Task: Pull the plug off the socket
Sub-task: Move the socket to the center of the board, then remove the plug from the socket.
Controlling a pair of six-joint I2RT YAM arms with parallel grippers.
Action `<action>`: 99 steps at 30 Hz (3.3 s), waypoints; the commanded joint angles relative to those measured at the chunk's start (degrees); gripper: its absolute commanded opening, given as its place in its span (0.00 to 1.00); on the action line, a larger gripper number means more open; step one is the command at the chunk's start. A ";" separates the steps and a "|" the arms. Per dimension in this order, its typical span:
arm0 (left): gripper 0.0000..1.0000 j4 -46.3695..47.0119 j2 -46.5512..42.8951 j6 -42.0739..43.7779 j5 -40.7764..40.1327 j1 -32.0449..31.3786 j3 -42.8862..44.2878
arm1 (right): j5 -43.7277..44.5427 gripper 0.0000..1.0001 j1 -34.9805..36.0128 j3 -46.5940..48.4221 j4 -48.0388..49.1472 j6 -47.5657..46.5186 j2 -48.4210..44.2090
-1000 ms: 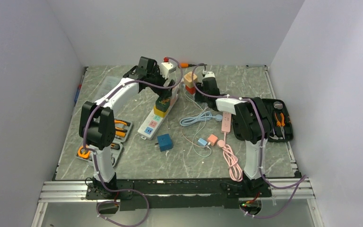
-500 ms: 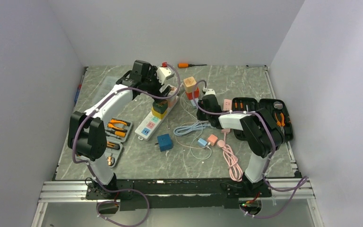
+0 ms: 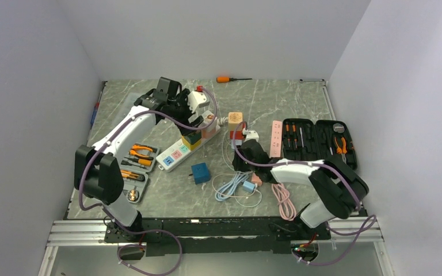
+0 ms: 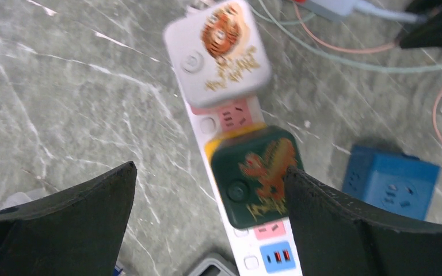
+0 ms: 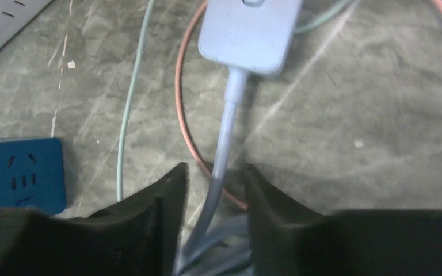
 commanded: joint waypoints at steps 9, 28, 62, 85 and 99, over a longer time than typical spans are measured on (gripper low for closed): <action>0.99 -15.67 -1.29 15.90 16.65 -2.89 16.21 | -11.87 0.83 -13.62 -1.67 -3.30 4.57 -22.30; 0.99 -7.20 29.75 9.30 10.10 -18.80 37.39 | -16.83 0.89 -25.42 -8.41 -11.29 3.73 -44.65; 0.99 -15.05 37.77 10.94 19.10 -15.16 44.36 | -26.91 0.89 -27.99 -10.42 0.96 5.82 -31.37; 0.44 -11.85 32.20 7.12 23.60 -11.66 43.68 | -40.62 0.74 -28.74 -3.87 38.13 22.89 10.11; 0.40 -9.56 27.62 5.51 23.70 -11.05 42.80 | -40.82 0.66 -27.26 -1.02 38.99 23.80 12.67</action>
